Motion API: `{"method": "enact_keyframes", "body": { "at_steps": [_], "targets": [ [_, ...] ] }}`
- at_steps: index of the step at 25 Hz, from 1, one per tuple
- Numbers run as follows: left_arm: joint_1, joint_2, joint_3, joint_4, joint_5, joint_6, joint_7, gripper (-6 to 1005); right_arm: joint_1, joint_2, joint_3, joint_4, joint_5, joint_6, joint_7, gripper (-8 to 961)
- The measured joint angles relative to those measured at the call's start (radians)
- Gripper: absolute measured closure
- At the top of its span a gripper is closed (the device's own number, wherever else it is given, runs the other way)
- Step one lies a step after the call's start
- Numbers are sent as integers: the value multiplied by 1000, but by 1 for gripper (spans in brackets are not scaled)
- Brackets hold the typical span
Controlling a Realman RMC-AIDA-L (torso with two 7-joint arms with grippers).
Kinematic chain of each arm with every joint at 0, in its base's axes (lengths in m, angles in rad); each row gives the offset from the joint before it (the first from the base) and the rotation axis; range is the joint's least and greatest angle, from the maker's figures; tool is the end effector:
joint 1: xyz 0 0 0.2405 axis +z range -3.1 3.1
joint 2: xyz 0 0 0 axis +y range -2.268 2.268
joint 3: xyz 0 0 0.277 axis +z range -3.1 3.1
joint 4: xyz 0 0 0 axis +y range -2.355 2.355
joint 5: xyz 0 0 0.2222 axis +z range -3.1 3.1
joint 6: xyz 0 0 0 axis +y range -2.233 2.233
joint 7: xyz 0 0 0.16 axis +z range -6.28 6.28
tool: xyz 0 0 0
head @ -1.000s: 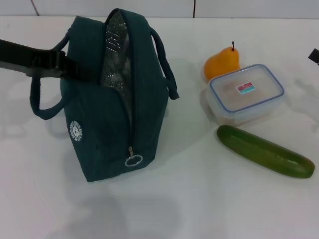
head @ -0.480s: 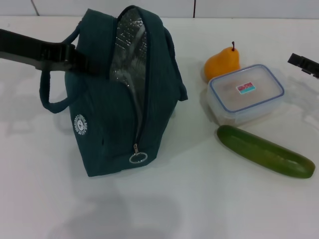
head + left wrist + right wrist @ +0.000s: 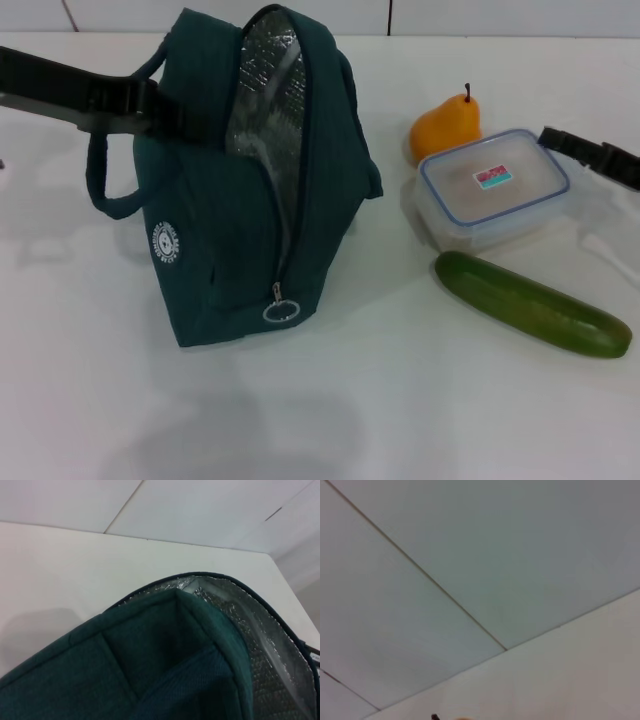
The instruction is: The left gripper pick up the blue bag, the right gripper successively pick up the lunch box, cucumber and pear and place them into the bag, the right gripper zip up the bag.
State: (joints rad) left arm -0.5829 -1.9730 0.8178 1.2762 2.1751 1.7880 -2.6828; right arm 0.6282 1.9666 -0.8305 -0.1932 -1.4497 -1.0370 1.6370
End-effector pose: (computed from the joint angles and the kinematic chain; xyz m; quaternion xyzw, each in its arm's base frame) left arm -0.2135 0.3805 0.0880 -0.8320 -0.5336 -0.1090 0.1055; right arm 0.3245 0.4178 -0.0266 -0.7378 0.5263 0.3348 0.2581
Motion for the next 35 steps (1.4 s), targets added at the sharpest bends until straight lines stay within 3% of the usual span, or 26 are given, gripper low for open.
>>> {"method": "enact_keyframes", "body": {
  "at_steps": [4,12,28,35],
  "targets": [
    [-6,-1,0,-7,0,-1,0,954,11,17,-15,0,0,19,-3,158],
    [-19,-1,0,-28,0,-3,-1,954,18,28,-24,0,0,25,-5,158],
    [-46,-3,-2,-54,6,-13,-5,954,9,29,-24,0,1,-59,30,157],
    [-50,-2,-2,-64,3,-15,-4,954,-4,18,-23,-3,1,-106,89,193]
  ]
}}
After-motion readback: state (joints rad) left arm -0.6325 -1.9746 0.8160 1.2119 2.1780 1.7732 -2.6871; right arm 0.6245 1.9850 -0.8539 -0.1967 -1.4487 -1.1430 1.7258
